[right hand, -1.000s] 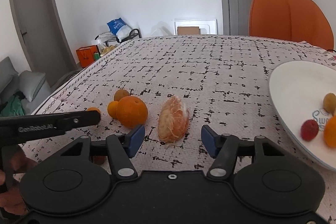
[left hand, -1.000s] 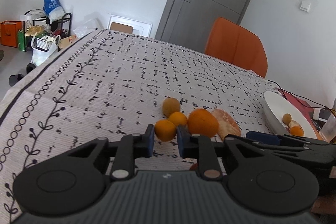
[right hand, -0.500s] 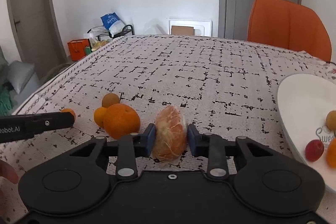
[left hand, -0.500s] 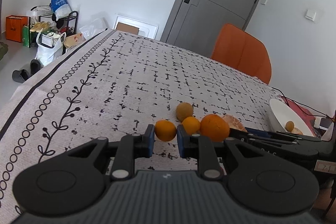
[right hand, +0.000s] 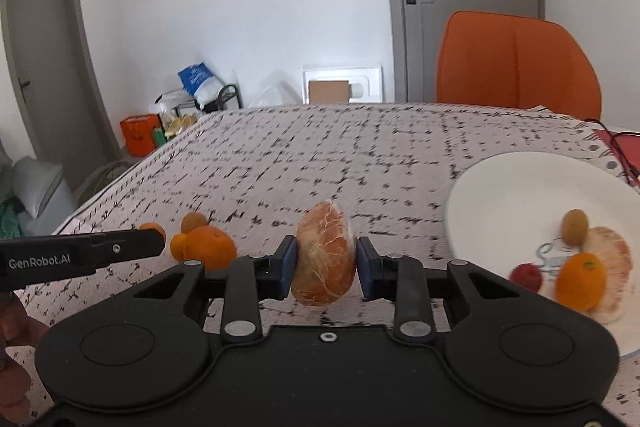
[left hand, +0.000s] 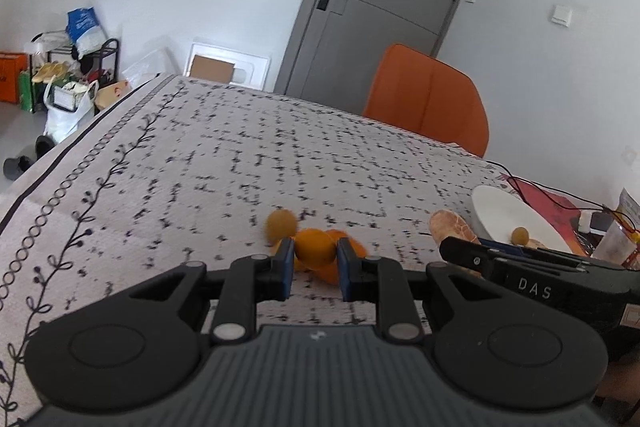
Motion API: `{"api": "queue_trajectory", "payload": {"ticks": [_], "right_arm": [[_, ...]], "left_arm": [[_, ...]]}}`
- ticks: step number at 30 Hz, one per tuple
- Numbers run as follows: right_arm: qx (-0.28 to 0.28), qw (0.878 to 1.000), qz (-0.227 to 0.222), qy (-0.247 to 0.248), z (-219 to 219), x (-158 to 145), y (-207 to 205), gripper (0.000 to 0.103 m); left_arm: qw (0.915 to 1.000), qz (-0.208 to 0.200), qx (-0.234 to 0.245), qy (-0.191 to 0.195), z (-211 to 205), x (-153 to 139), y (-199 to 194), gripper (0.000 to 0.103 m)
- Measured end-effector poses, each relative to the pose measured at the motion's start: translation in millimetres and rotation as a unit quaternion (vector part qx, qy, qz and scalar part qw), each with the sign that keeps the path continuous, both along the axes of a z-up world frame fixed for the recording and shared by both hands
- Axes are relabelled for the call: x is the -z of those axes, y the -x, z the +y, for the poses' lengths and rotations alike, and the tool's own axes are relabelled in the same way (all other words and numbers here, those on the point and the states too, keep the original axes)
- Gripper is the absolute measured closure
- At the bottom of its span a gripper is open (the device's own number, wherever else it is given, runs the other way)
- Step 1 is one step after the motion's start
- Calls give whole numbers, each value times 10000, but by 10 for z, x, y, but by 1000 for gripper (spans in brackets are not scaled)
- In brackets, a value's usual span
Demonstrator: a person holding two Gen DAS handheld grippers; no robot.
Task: Organize fruits
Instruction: 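Grasp the peeled pomelo segment with the right tool while the left tool grasps the small tangerine, then carry the pomelo segment with the right tool into the bowl while the left tool drops the tangerine there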
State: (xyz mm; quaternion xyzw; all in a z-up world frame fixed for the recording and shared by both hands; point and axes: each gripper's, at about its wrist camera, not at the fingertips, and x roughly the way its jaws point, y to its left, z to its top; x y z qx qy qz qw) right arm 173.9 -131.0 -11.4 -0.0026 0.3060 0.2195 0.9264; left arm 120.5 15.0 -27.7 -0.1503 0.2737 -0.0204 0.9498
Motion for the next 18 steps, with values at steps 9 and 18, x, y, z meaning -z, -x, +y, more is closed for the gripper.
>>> {"api": "queue_trajectory", "payload": {"ticks": [9,18], "right_arm": [[323,9993,-140,-131,-290,-66,0,73],[708,9970,-210,-243,-657,-86,-63,73]], "left_arm": [[9996,-85,268,-97,-261,-88,-94,82],[9985,-102,492,-208,-488,-113,-198,82]]}}
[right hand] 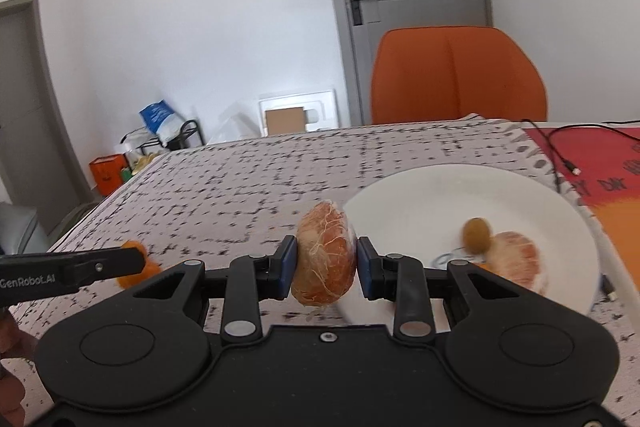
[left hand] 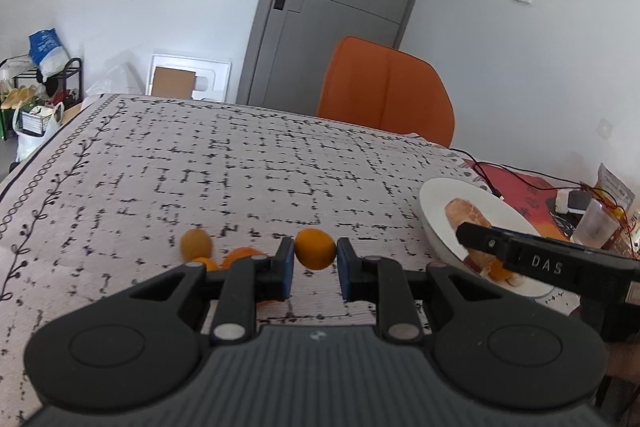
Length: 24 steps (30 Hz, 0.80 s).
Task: Organize fruits
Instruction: 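Carry the pomelo segment with the right tool into the bowl while the left tool drops the tangerine there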
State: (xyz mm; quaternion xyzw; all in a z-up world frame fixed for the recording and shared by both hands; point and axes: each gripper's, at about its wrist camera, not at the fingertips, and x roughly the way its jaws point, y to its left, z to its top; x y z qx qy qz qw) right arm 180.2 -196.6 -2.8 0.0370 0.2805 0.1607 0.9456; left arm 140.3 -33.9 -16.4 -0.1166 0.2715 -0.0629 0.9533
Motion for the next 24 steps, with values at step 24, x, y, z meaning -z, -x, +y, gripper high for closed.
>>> {"api": "queue_trajectory", "payload": {"ticks": [24], "right_arm": [[643,9963,-229,-517,-764,22,-190,58]], "left_arm": [[9971,25,636,-412,-727,-53,-505,82]]}}
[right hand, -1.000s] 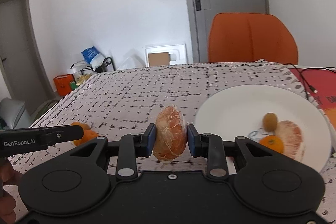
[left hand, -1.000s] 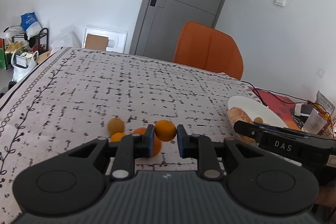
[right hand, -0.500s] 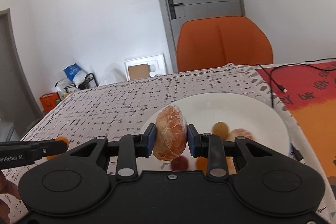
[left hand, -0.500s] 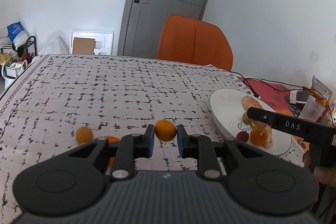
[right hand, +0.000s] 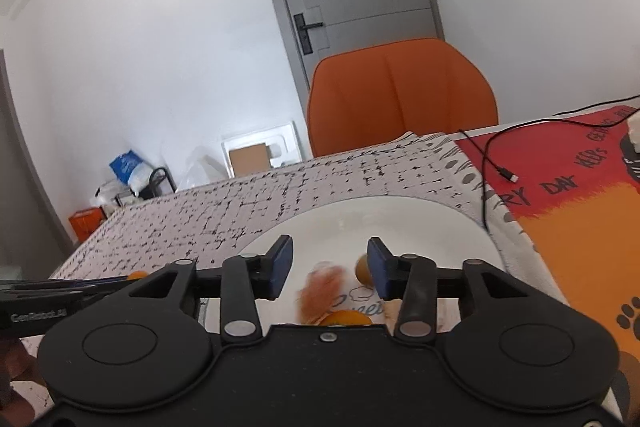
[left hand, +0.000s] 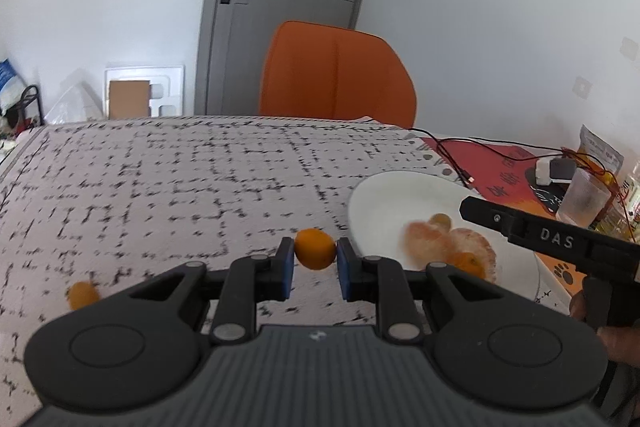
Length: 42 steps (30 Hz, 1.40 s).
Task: Organize fruits
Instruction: 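Carry the pomelo segment with the right tool into the bowl while the left tool drops the tangerine there, then withdraw both open tools from the bowl toward the remaining fruit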
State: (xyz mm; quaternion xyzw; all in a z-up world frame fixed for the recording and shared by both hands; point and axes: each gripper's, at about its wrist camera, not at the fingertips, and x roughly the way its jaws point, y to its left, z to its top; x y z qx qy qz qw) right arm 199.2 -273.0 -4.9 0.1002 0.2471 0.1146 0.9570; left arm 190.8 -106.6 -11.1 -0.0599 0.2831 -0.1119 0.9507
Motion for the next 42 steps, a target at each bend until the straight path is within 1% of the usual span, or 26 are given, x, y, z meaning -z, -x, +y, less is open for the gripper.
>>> {"api": "queue_trajectory", "payload": {"ticks": [6,13,17,18,19,20,22,25,26,27,28,29,32,39,42], "right_arm": [[173,9998,-18,-96,-209,4,134,50],[462,9988,4,-156,-440,21,250,49],[527,9985,6,-177,-482,26,289,48],[534,9984,13,-174,-487,27,290,46],[538,9984,14,-195,-493,26,293,44],[542,9983,0,-225,-501,25,298,44],[574,9981,-11,-235,-507,29,304,43],[565,9981,26,-262,-496,43,303,43],[561,9981,33,-267,-485,46,304,42],[554,9981,37,-268,-480,50,303,39],[556,9981,42,-263,-468,52,300,35],[560,9981,35,-255,-457,52,305,34],[536,9983,10,-246,-411,34,327,32],[413,9989,-41,-205,-274,-12,392,18],[375,9991,-55,-182,-220,-26,426,13]], "left_arm": [[9998,-51,187,-38,-188,-35,-98,82],[9990,-90,437,-68,-413,-54,-177,82],[9985,-148,525,-102,-508,-83,-186,82],[9984,-169,522,-95,-521,-95,-184,81],[9984,-221,512,-86,-531,-112,-174,80],[9983,-259,509,-95,-540,-124,-164,75],[9986,-208,470,-153,-555,-137,-166,71],[9986,-180,457,-204,-518,-135,-135,62],[9986,-200,419,-246,-497,-135,-111,56],[9987,-216,379,-277,-476,-135,-94,50],[9987,-222,332,-302,-450,-138,-78,48],[9988,-217,290,-314,-424,-138,-63,46],[9993,-185,194,-249,-319,-144,-19,42],[9991,-230,-3,-345,-130,-196,117,23],[9991,-197,-103,-364,-65,-218,173,20]]}}
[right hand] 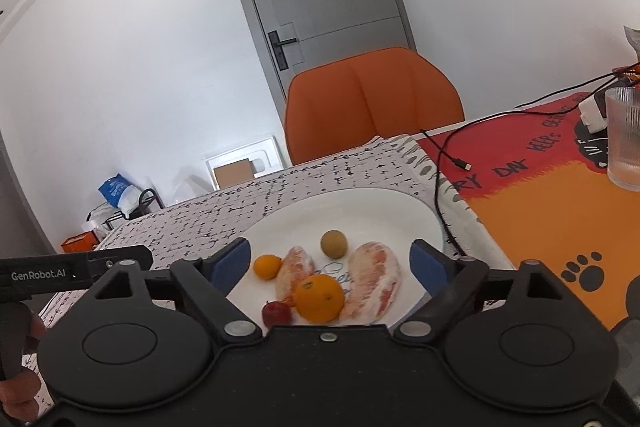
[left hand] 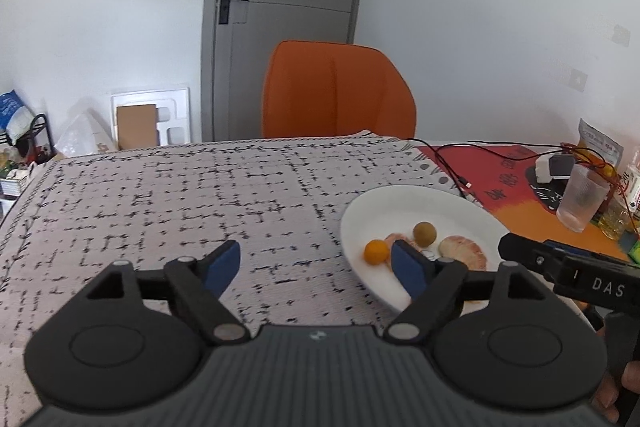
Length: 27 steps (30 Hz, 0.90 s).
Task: Organize fruits
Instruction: 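Withdraw both open tools from the bowl toward the remaining fruit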
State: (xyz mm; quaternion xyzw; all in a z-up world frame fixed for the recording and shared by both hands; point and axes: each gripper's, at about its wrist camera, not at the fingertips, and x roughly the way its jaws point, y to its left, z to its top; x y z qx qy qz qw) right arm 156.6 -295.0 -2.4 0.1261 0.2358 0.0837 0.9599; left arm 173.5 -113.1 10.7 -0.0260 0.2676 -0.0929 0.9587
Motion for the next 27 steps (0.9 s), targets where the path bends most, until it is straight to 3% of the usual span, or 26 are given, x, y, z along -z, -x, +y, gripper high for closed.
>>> {"api": "queue_trajectory", "payload": {"ticks": [6,27], "right_arm": [[-46,10000,-33,51,86,-51,93,0],[-450,9987,190,165,467,-93,338,0]], "left_arm": [[9997,-12,-233,-47,139,5,148,12],[9962,-30,-859,113,734,-9,742,12]]}}
